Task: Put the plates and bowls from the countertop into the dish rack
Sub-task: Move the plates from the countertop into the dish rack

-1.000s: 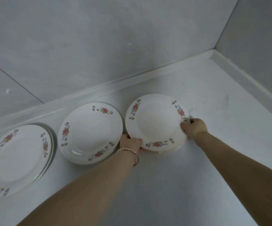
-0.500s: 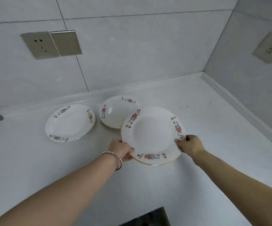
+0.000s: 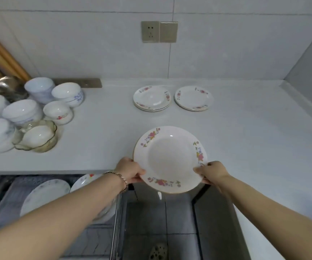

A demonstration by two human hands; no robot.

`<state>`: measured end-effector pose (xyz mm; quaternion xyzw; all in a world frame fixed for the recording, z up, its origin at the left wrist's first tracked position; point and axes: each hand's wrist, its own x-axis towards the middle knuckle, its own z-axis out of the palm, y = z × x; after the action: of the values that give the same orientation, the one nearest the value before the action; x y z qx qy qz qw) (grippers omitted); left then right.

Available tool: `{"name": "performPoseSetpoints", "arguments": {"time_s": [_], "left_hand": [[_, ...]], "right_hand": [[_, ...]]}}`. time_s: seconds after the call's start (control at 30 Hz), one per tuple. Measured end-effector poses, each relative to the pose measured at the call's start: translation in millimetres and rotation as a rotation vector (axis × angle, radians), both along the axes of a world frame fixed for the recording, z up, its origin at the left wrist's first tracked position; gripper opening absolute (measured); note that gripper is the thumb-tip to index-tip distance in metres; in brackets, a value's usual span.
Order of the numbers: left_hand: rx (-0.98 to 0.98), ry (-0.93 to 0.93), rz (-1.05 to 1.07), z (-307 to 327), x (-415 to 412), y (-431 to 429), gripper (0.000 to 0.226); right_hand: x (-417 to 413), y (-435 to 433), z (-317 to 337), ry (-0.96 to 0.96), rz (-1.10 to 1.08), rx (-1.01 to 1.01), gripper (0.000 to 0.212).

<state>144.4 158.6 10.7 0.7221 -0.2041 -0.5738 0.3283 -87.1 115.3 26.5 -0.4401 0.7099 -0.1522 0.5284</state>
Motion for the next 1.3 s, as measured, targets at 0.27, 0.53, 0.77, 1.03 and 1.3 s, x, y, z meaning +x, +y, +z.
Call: {"name": "performPoseSetpoints", "arguments": {"time_s": [0.27,0.53,0.77,1.03,1.3], "left_hand": [[0.114,-0.001,0.192,-22,58,162,0.039],[0.212,-0.01,0.299,-44,162,263,0.041],[0.26,-0.052,0.315,-84,310,285,0.041],[0.365,-0.132,0.245,-171,470,256,0.046],[0.399,-0.204,0.126,-284,529,213,0.038]], "right_hand": [[71,119,-29,-0.004,0.209,0.071,0.018],[185,201,-60,0.04,0.368,0.105,0.028],[338,221,-112,0.042,0.361,0.139,0.033],[493,222,-206,0.117,0.224,0.195,0.027],[558,193,-311,0.203,0.077,0.245,0.041]]}}
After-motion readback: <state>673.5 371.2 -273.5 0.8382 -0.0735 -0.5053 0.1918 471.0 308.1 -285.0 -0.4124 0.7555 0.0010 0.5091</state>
